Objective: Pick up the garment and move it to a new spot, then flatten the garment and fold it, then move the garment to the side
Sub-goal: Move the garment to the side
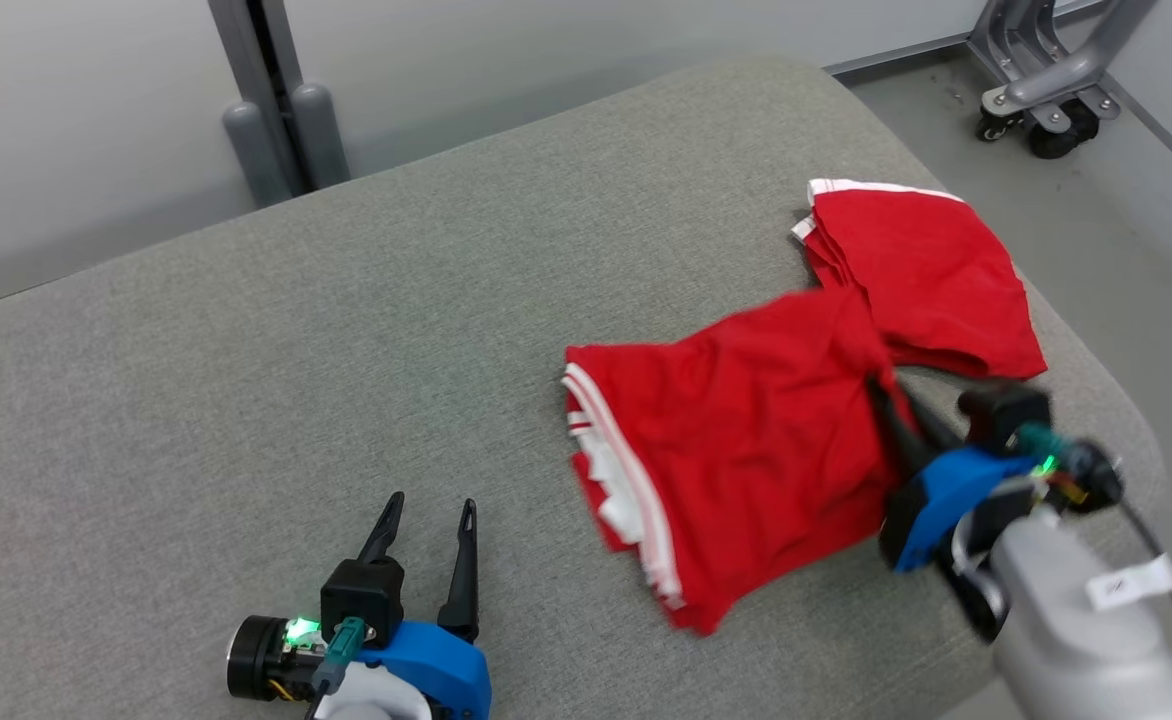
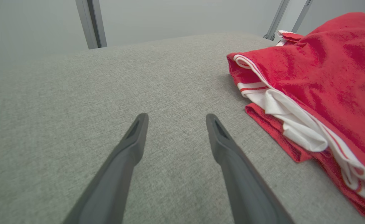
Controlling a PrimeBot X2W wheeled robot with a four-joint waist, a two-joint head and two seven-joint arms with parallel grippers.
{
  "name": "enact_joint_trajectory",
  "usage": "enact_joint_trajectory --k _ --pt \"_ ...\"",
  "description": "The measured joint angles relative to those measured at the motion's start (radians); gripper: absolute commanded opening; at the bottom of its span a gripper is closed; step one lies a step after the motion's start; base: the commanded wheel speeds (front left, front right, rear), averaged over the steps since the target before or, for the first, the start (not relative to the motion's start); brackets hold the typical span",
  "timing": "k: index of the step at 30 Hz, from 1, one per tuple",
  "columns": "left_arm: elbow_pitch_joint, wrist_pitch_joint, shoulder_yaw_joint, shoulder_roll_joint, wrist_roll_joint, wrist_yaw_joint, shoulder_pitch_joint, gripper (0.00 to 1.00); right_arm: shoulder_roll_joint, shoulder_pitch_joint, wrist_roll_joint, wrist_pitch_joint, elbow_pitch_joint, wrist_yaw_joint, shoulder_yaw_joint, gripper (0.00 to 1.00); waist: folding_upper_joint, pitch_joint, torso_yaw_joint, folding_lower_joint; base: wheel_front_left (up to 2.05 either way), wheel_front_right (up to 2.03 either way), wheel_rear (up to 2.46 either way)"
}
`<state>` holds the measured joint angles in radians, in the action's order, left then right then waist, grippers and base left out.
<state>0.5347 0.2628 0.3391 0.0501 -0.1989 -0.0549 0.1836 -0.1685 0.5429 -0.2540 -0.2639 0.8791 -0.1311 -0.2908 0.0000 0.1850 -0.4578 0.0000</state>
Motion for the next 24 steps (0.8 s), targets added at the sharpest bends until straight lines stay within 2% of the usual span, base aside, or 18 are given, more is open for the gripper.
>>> enact_joint_trajectory --k 5,11,16,17,18,19,24 --pt "0.013 0.000 -0.006 0.000 0.025 0.008 -0.001 1.00 -0.087 0.158 0.060 0.009 0.072 0.000 0.039 0.00 0.0000 0.013 0.024 0.0000 0.00 0.00 0.00" --pt "0.030 0.000 0.002 0.000 0.041 0.003 0.001 1.00 -0.207 0.318 0.171 0.035 0.228 0.000 0.172 0.00 0.0000 0.028 0.059 0.0000 0.00 0.00 0.00" --pt "0.035 0.000 0.002 0.000 0.050 0.002 0.017 1.00 -0.272 0.398 0.286 0.043 0.302 0.000 0.285 0.02 0.0000 0.048 0.085 0.0000 0.00 0.00 0.00" --pt "0.035 0.000 0.001 0.000 0.051 0.002 0.021 1.00 -0.281 0.407 0.311 0.047 0.311 0.000 0.309 0.37 0.0000 0.053 0.090 0.0000 0.00 0.00 0.00" --pt "0.036 0.000 0.000 -0.001 0.051 0.002 0.025 1.00 -0.287 0.413 0.337 0.055 0.319 0.000 0.333 0.89 0.0000 0.057 0.094 0.0000 0.00 0.00 0.00" --pt "0.037 0.000 -0.001 -0.001 0.051 0.002 0.026 1.00 -0.287 0.415 0.358 0.057 0.322 0.000 0.363 1.00 0.0000 0.060 0.097 0.0000 0.00 0.00 0.00" --pt "0.035 0.000 -0.008 -0.002 0.058 -0.001 0.029 1.00 -0.253 0.409 0.459 0.050 0.302 0.000 0.474 1.00 0.0000 0.068 0.102 0.0000 0.00 0.00 0.00"
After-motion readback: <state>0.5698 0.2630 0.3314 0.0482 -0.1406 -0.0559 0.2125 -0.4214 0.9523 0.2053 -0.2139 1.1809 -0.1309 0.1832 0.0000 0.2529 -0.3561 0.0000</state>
